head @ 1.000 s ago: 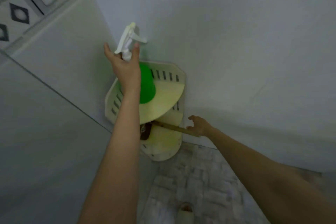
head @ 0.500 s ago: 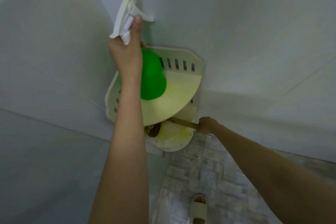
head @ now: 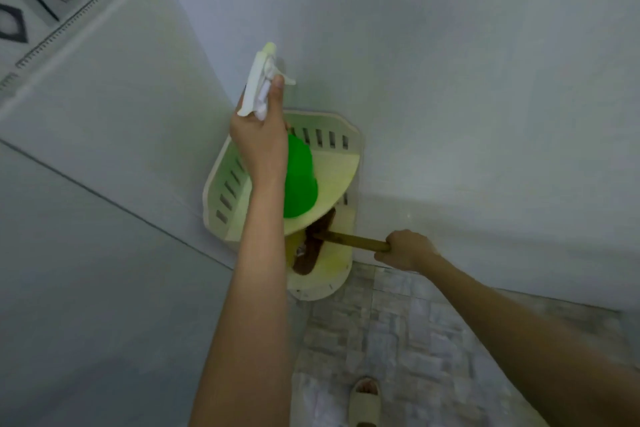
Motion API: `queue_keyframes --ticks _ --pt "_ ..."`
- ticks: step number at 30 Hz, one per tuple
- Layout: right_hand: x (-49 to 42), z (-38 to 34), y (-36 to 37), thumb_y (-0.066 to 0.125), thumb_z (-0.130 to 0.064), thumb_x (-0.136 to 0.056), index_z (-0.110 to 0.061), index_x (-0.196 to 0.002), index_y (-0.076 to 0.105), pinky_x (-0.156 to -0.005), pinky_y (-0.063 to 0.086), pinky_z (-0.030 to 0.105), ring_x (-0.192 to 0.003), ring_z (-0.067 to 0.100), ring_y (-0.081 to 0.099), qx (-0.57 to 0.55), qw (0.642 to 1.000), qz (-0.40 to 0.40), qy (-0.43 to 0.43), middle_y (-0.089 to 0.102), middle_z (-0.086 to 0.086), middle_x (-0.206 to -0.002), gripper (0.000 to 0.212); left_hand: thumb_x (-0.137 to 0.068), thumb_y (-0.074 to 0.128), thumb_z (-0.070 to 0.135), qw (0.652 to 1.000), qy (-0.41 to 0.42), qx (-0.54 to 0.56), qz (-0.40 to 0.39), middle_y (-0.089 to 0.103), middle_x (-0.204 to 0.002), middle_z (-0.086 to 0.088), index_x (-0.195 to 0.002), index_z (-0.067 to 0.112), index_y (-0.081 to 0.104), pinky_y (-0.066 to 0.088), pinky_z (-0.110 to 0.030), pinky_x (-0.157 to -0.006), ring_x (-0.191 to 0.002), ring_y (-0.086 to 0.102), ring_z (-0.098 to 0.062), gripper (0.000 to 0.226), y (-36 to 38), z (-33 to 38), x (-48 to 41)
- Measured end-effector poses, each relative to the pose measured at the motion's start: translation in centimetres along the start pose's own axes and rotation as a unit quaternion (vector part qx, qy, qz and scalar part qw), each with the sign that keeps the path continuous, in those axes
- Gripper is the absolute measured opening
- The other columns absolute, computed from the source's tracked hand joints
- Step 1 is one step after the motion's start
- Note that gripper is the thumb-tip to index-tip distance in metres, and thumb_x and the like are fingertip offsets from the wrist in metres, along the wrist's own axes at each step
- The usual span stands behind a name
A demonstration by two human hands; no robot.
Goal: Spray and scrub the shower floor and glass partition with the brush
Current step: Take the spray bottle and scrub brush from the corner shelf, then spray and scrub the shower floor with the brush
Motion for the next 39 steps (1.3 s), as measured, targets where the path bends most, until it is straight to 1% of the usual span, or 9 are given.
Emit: queue_keyframes --ticks 5,9,12,20,24,28,31,34,39 --pt "6.9 7.0 1.9 0.052 -0.058 -0.086 -0.014 -0.091 0.064 -0.063 0.049 0.027 -0.071 0.020 0.061 -0.040 0.995 0.031 0.086 0.060 0.001 -0.078 0.046 -0.094 0.072 0.027 0.996 -0.001 -0.018 -0.083 0.056 -0.059 0.009 -0.098 -0.002 0.072 0.041 -0.018 -0.054 -0.051 0.049 0.002 0.030 1.8 1.0 5.7" --pt "12.7 12.6 4.5 0.054 -0.053 -0.086 -0.017 -0.087 0.063 -0.057 0.046 0.025 -0.065 0.017 0.059 -0.124 0.973 0.062 0.184 0.059 -0.001 -0.072 0.036 -0.094 0.072 0.031 0.985 -0.006 -0.003 -0.175 0.055 -0.059 -0.001 -0.106 -0.010 0.071 0.040 -0.029 -0.053 -0.054 0.049 -0.013 0.042 5.0 1.2 11.3" --pt "17.2 17.0 6.7 0.056 -0.050 -0.088 -0.016 -0.091 0.062 -0.055 0.043 0.024 -0.063 0.016 0.056 -0.189 0.941 0.098 0.262 0.056 -0.003 -0.070 0.034 -0.094 0.071 0.025 0.970 -0.026 -0.012 -0.240 0.052 -0.052 0.006 -0.098 -0.010 0.070 0.039 -0.022 -0.048 -0.045 0.047 -0.003 0.036 8.2 0.7 16.5" --pt "28.3 28.7 13.6 0.055 -0.048 -0.089 -0.016 -0.077 0.059 -0.048 0.040 0.023 -0.057 0.016 0.057 -0.353 0.806 0.185 0.438 0.059 0.001 -0.066 0.035 -0.098 0.065 0.023 0.879 -0.060 -0.058 -0.469 0.054 -0.056 -0.002 -0.109 -0.006 0.071 0.038 -0.013 -0.049 -0.043 0.049 -0.002 0.032 17.0 -1.7 32.7" --pt "33.1 34.6 18.1 0.056 -0.043 -0.090 -0.016 -0.069 0.055 -0.048 0.038 0.025 -0.050 0.018 0.050 -0.434 0.716 0.220 0.501 0.051 0.002 -0.058 0.035 -0.099 0.063 0.023 0.826 -0.035 -0.072 -0.558 0.065 -0.072 -0.004 -0.129 0.010 0.068 0.041 -0.013 -0.050 -0.044 0.051 -0.003 0.033 20.4 -3.7 41.6" --pt "37.6 40.2 23.0 0.054 -0.046 -0.088 -0.013 -0.069 0.059 -0.049 0.042 0.027 -0.054 0.021 0.056 -0.463 0.639 0.248 0.561 0.058 0.004 -0.061 0.039 -0.100 0.062 0.027 0.777 -0.024 -0.079 -0.624 0.074 -0.097 0.019 -0.119 0.040 0.065 0.046 -0.018 -0.052 -0.046 0.053 -0.007 0.023 23.2 -7.6 50.0" --pt "40.0 44.0 26.7 0.051 -0.052 -0.087 -0.011 -0.081 0.065 -0.057 0.049 0.029 -0.065 0.024 0.062 -0.474 0.593 0.258 0.598 0.065 0.006 -0.071 0.043 -0.102 0.058 0.024 0.731 0.020 -0.112 -0.673 0.071 -0.087 0.008 -0.114 0.029 0.066 0.045 -0.018 -0.052 -0.045 0.053 -0.007 0.015 24.7 -11.1 56.0" --pt "41.5 47.0 30.4 0.051 -0.047 -0.089 -0.012 -0.079 0.063 -0.056 0.046 0.028 -0.064 0.024 0.061 -0.496 0.548 0.269 0.617 0.064 0.007 -0.072 0.037 -0.104 0.055 0.025 0.673 0.044 -0.135 -0.726 0.066 -0.083 -0.014 -0.107 0.019 0.063 0.048 -0.035 -0.056 -0.054 0.057 -0.023 0.010 25.6 -15.5 61.4" --pt "40.3 51.7 39.4 0.054 -0.044 -0.089 -0.013 -0.078 0.063 -0.055 0.046 0.028 -0.058 0.020 0.057 -0.521 0.456 0.297 0.657 0.059 0.003 -0.064 0.035 -0.104 0.053 0.035 0.588 0.068 -0.160 -0.790 0.055 -0.067 -0.005 -0.099 0.026 0.059 0.047 -0.035 -0.061 -0.058 0.055 -0.016 0.012 26.5 -25.9 69.8"
Point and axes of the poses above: each hand's wrist, its own x-axis away from the middle knuckle, its own y-axis out of the palm, z = x × y, the point moved 3 cm from there along -x, towards the middle knuckle
